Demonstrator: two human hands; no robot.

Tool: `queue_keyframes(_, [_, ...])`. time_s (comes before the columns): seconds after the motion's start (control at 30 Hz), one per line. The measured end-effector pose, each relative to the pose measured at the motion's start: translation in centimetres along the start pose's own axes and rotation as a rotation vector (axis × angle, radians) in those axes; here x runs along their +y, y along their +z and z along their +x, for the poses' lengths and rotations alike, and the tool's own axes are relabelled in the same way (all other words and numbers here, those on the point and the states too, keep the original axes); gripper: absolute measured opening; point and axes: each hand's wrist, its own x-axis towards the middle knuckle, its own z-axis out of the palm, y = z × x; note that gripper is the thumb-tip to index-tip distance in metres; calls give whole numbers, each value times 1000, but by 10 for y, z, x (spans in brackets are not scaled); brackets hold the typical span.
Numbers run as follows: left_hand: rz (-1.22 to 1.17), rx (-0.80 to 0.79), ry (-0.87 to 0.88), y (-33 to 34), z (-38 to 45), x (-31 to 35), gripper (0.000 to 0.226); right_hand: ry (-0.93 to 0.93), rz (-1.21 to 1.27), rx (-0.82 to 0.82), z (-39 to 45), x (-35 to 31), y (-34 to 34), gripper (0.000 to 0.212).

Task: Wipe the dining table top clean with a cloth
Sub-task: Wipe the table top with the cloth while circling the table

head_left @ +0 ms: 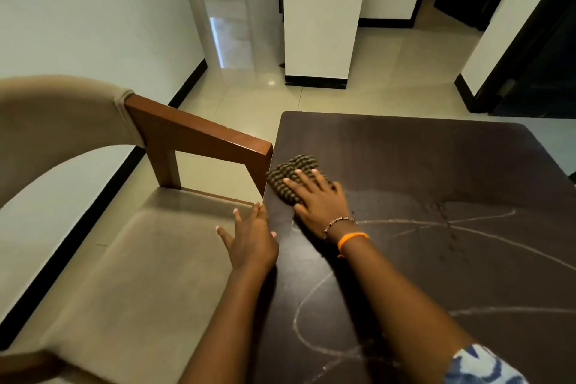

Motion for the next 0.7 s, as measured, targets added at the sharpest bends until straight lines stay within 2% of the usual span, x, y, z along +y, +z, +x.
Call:
queue_keyframes(0.17, [239,-193,125,-14,-7,-8,102,366,-61,74,-45,83,-20,55])
queue_keyframes(0.23, [377,-171,179,-13,-10,-10,107,496,-75,94,-58,107,-28,50])
queue_keyframes(0.4, [406,-130,203,-11,-11,-15,108,616,9,53,-47,103,-28,55])
queue_keyframes(0.5, [422,-141,206,-11,-11,-12,105,543,-5,41,-25,69,-19,52])
queue_keyframes(0.7, [467,-152,177,-14,-16,-3,99,115,-15,-30,11,-47,6,52])
